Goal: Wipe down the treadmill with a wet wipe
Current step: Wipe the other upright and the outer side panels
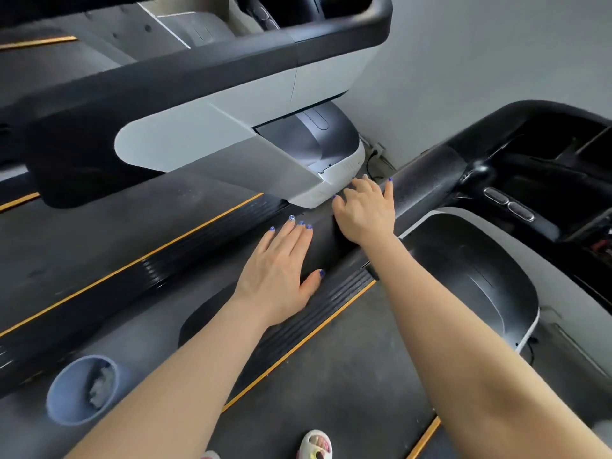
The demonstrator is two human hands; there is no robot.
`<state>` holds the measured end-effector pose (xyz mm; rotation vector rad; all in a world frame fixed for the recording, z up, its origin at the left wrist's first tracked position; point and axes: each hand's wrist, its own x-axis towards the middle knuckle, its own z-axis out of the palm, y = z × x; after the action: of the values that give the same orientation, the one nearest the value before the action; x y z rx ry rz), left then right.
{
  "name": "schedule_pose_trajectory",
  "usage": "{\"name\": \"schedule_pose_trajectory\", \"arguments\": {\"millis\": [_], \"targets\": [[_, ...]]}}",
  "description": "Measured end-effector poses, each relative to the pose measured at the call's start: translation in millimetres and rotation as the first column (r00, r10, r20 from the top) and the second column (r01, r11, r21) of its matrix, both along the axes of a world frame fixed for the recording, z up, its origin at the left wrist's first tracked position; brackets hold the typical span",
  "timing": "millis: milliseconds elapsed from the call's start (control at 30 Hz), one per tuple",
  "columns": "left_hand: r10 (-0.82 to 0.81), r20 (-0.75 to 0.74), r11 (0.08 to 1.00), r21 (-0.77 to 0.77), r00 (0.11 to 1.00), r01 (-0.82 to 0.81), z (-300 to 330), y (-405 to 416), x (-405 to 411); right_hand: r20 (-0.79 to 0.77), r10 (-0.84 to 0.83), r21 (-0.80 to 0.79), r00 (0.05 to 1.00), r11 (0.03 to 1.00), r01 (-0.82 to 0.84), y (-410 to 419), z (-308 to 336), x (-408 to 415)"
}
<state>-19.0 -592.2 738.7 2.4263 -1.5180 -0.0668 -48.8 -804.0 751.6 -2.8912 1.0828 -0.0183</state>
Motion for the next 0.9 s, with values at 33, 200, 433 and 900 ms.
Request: {"name": "schedule_pose_trajectory", "arguments": {"millis": [33, 200, 433, 900], "targets": [[-0.022, 0.007, 1.0, -0.006, 1.0, 0.022, 0, 8, 1, 0.022, -0.012, -0.006, 1.0, 1.0, 0.013, 4, -1, -3], [-0.096, 0.062, 0.995, -0.026, 0.993, 0.098, -8, 70, 1, 0.248, -0.072, 0.022, 0.966, 0.997, 0.069, 50, -8, -32], [-0.091, 0.127, 0.995, -0.038, 0.988, 0.096, -23, 91, -2, 0.219, -0.059, 0.132, 0.974, 0.991, 0.03, 124, -22, -77], [-0.096, 0.16, 0.988, -0.105, 0.983, 0.113, -28, 92, -1, 0.096, -0.095, -0.04, 0.991, 0.994, 0.1, 65, -7, -6]]}}
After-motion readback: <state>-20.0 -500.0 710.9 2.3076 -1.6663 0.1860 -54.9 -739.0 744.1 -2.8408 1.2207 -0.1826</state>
